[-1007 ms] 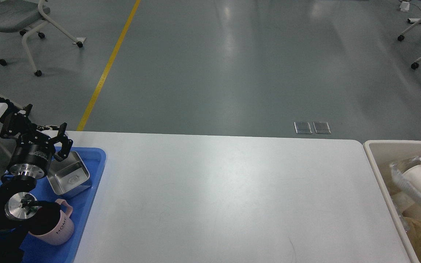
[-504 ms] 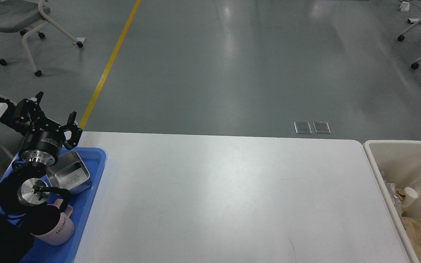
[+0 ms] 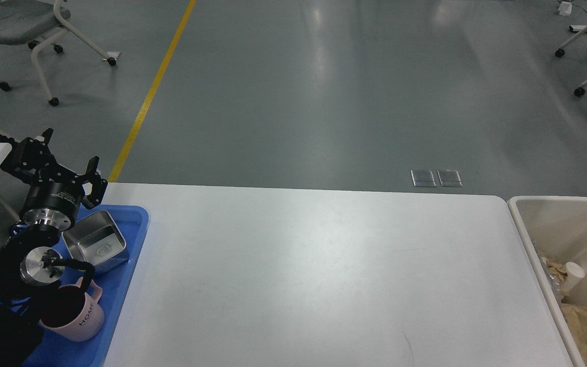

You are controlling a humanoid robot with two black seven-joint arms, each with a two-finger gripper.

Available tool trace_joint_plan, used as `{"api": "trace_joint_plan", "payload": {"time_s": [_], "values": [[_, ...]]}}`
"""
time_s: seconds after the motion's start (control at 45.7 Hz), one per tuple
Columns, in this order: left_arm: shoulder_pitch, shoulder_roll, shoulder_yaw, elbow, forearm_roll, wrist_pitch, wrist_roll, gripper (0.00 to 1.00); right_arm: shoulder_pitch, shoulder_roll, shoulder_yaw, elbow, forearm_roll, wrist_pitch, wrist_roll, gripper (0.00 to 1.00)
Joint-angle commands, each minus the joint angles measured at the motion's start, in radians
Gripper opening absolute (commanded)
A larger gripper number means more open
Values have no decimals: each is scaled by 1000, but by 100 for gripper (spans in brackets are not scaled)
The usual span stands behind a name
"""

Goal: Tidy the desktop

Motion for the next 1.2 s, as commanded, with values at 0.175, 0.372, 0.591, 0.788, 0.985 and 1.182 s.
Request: {"api": "trace_joint_plan", "payload": {"time_s": [0.175, 0.372, 0.591, 0.788, 0.985, 1.182], "values": [[-3, 24, -14, -1, -10, -4, 12, 96, -32, 144, 629, 129, 4, 1, 1, 100], [-1, -71, -17, -13, -16, -1, 17, 96, -169, 311, 880, 265, -7, -2, 5, 100], [-1, -154, -20, -19, -59, 2, 91, 96, -347, 434, 1089, 446, -183, 10, 16, 100], [0, -197, -23, -29, -65, -7, 91, 96, -460, 451, 1199, 540, -326, 1, 17, 100], [15, -246, -63, -50, -67, -13, 89, 96, -548, 475, 1293, 543, -328, 1, 16, 100], [17, -251, -90, -58, -68, -42, 89, 96, -654, 475, 1305, 563, -326, 64, 16, 100]]}}
